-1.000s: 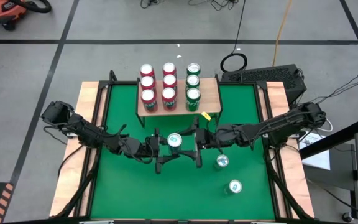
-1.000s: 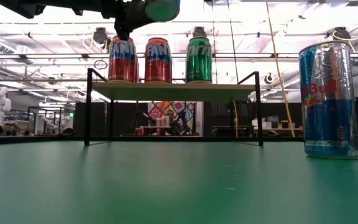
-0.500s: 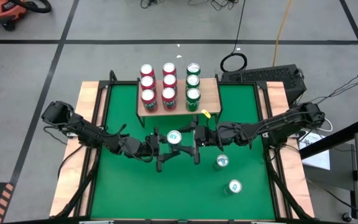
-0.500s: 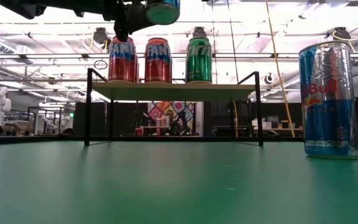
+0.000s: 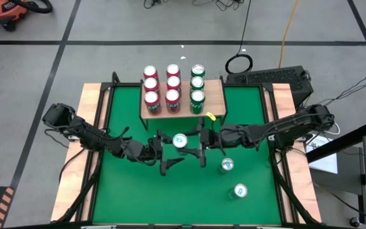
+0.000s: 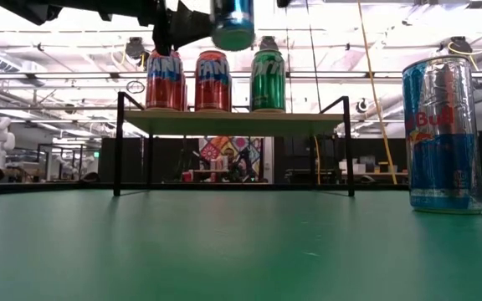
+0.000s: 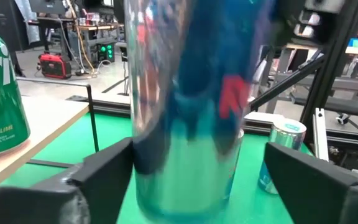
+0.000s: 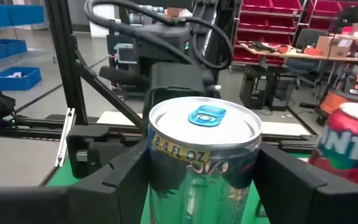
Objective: Place canned beverage on shelf
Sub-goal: Put the blue soda can on the shelf
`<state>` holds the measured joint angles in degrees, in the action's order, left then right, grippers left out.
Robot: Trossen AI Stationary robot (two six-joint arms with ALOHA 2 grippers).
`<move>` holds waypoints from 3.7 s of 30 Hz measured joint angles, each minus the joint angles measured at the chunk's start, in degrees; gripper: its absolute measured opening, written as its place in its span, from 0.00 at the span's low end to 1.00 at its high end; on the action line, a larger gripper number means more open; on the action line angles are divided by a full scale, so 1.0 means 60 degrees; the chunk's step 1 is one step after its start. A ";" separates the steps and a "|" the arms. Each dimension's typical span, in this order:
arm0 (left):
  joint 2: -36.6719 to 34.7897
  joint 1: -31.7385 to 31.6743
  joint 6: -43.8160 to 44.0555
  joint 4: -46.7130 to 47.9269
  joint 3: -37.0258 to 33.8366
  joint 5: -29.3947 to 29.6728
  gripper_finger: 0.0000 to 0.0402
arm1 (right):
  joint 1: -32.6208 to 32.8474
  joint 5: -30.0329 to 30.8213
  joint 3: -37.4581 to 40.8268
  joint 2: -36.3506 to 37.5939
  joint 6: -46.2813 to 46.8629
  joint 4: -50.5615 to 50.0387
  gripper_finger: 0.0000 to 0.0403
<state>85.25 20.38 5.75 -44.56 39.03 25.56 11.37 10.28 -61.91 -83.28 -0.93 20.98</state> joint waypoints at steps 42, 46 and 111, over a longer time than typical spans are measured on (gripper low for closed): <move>0.2019 -0.0286 0.0766 -0.2020 0.0015 -0.0180 0.99 | -0.7189 -0.7246 0.2116 0.5371 -0.1387 -0.2356 0.58; 0.2188 -0.0394 0.0977 -0.2211 0.0051 -0.0034 0.99 | -0.8203 -0.8369 0.2116 0.5202 -0.1389 -0.2087 0.58; 0.4790 -0.1314 0.0472 -0.1570 0.2586 -0.1246 0.99 | -1.2345 -1.1935 0.1035 -0.0985 -0.0497 0.2504 0.58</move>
<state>113.99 12.49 8.58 -53.97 54.54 18.09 -62.70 -61.33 -55.70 -89.19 -3.91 36.01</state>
